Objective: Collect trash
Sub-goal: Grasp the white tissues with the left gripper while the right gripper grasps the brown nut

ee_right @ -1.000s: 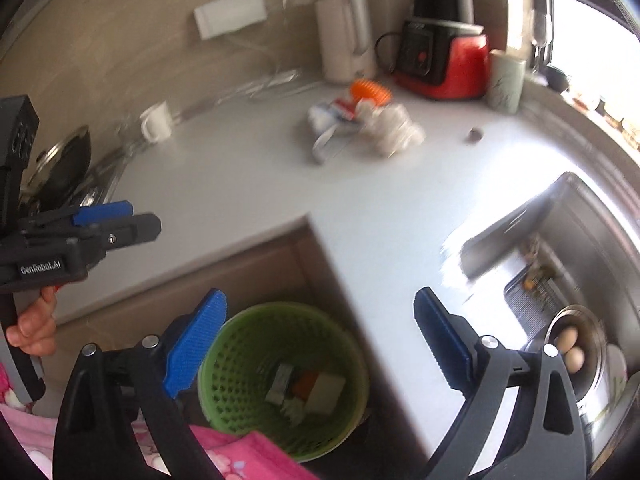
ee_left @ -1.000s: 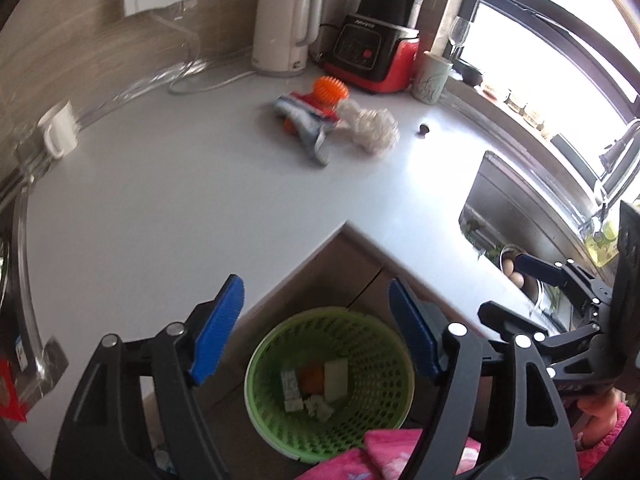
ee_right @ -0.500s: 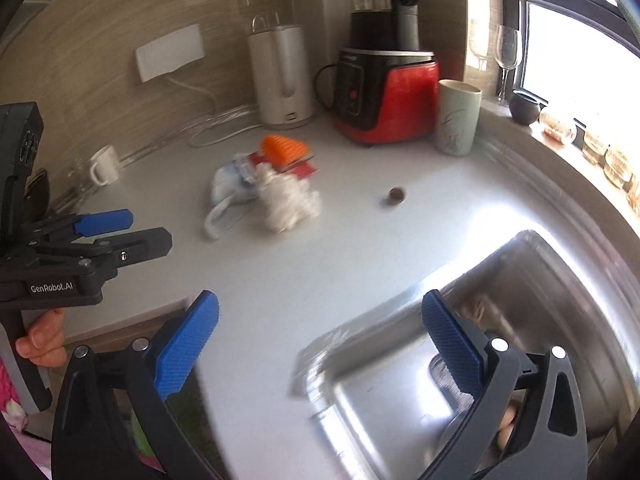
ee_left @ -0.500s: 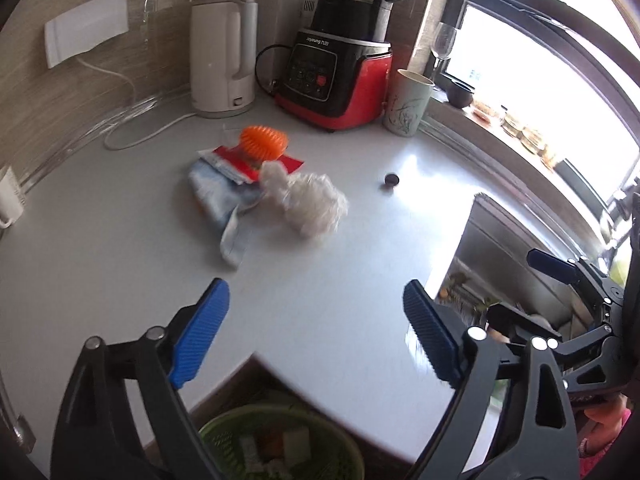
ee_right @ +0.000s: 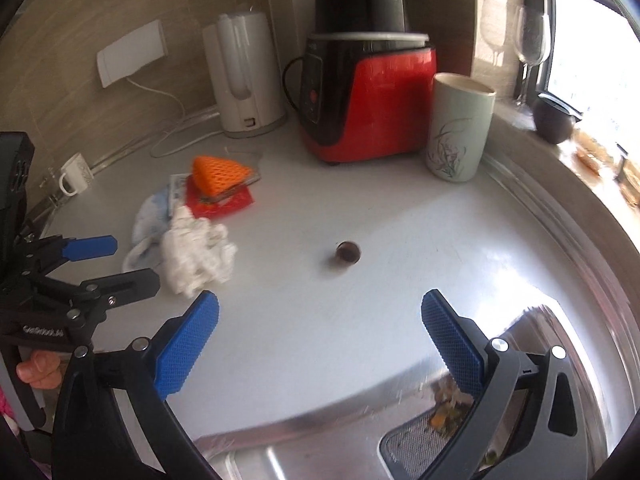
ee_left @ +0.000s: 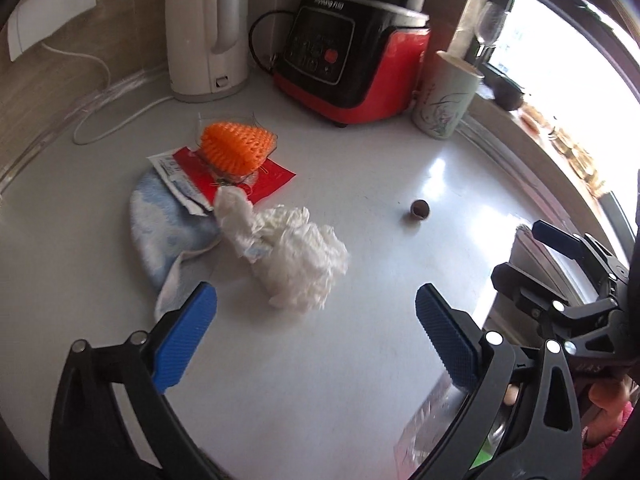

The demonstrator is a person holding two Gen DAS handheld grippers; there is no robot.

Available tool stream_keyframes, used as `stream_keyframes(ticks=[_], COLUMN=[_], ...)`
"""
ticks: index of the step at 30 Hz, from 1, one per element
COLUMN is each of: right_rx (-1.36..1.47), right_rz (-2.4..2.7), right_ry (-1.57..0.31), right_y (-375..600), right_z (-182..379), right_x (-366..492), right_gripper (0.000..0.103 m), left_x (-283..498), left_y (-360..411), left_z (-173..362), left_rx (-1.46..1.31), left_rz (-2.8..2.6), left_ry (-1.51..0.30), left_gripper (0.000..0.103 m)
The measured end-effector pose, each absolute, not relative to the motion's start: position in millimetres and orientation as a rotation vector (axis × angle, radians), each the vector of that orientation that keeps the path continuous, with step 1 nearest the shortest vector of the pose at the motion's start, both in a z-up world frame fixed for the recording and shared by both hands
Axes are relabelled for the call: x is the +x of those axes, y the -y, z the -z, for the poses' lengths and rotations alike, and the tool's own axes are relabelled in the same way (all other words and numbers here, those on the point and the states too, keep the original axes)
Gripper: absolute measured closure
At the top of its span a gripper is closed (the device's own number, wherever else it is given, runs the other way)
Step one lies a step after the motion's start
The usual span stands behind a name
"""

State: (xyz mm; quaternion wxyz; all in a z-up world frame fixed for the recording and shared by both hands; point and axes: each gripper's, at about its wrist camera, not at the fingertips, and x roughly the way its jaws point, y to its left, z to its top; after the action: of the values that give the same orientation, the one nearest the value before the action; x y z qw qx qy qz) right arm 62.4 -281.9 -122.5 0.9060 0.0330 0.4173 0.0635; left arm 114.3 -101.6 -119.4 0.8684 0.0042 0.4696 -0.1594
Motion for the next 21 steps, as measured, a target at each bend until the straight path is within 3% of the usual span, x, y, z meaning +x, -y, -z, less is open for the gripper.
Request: stream_keyframes(ticks=[17, 19, 21], right_rx=[0.039, 0.040, 0.041], right_rz=[-0.147, -0.147, -0.146], right_ry=[-0.891, -0.886, -0.876], right_y=[296.9, 297.2, 298.1], right_z=[181.3, 184.1, 187.0], right_x=[134.9, 137.2, 139.7], right_gripper=[0.002, 0.002, 0.002], left_x=[163.9, 164.3, 165.5], left_y=[124.7, 125.8, 126.9], left_z=[174.5, 177.8, 180.5], left_rx=[0.066, 0.072, 0.079], left_rz=[0.305, 0.306, 0.304], left_ry=[-1.057, -1.055, -1.059], left_gripper=[0.009, 0.016, 0.030])
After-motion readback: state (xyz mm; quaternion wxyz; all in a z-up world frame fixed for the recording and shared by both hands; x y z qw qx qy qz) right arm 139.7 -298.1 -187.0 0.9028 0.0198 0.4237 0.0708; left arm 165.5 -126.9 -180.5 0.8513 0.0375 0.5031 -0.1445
